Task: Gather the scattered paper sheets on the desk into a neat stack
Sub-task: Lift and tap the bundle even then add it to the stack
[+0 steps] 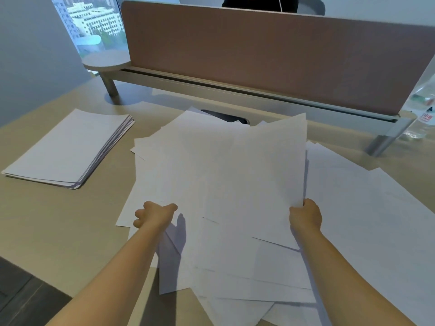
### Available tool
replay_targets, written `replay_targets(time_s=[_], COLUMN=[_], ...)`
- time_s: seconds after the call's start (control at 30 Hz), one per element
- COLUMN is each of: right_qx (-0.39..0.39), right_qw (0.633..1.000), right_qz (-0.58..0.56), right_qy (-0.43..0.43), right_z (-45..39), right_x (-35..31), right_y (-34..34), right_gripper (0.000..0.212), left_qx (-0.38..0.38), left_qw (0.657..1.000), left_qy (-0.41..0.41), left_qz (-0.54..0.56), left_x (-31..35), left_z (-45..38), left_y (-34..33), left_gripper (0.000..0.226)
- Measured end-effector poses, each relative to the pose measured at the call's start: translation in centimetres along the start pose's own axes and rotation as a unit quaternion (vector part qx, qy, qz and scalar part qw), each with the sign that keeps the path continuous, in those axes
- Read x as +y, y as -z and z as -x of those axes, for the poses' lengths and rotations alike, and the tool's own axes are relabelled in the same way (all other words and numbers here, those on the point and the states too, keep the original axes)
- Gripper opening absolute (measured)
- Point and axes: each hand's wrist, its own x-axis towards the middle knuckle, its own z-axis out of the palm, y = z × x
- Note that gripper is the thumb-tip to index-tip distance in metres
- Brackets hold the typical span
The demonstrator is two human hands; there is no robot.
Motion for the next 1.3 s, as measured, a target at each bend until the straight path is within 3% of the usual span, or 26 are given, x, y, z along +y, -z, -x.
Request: replay_targets(time_s=[0.2,0.3,0.4,0.5,0.6,0.67,0.97,1.07,1.17,1.23,1.3], right_qx=[-0.039,-0.075,-0.121,-0.123,-0.077,-0.07,-0.092,-0.129,-0.107,-0.044,-0.029], right_qw=[0.999,0.997,0.993,0.988,0.986,0.982,0.964,0.968,0.984,0.989,0.987], right_qz=[-0.016,-0.021,0.01,0.092,0.145,0.175,0.242,0.2,0.139,0.14,0.152], right_qy=[0.001,0.002,0.008,0.026,0.028,0.02,0.056,0.074,0.041,-0.003,-0.034], right_z=[0.6,0.6,0.5,0.2,-0.4,-0.7,-1.9,-2.1,-2.4,-2.3,-1.9], right_x=[0.3,0.4,0.2,-0.3,-0.6,-1.0,-2.7,-3.2,-3.3,-2.9,-2.8], right_y=[-0.1,-0.1,0.3,0.5,0.6,0.3,-1.7,-2.5,-2.5,-2.1,-1.8], right_gripper=[0.024,0.024,0.021,0.022,0.054,0.062,0.067,0.064,0.059,0.052,0.051], left_qx=[-0.021,-0.018,-0.007,0.009,0.002,-0.018,-0.108,-0.143,-0.108,-0.058,-0.033], left_qw=[0.995,0.992,0.993,0.991,0.982,0.975,0.947,0.94,0.957,0.978,0.992], left_qy=[0.031,-0.009,-0.066,-0.087,-0.142,-0.172,-0.226,-0.248,-0.229,-0.18,-0.119], left_qz=[0.095,0.123,0.094,0.103,0.121,0.138,0.203,0.187,0.142,0.087,0.02], left_x=[0.3,0.4,0.6,1.0,2.0,2.9,6.5,7.4,7.3,6.9,6.1], left_z=[-0.8,-1.7,-2.0,-1.9,-2.0,-2.4,-3.4,-3.1,-3.4,-3.7,-3.4], left_y=[-0.5,-0.6,-0.9,-1.1,-1.2,-1.5,-3.4,-4.2,-4.0,-3.4,-3.0], left_gripper=[0.056,0.019,0.045,0.043,0.042,0.043,0.048,0.051,0.055,0.056,0.057])
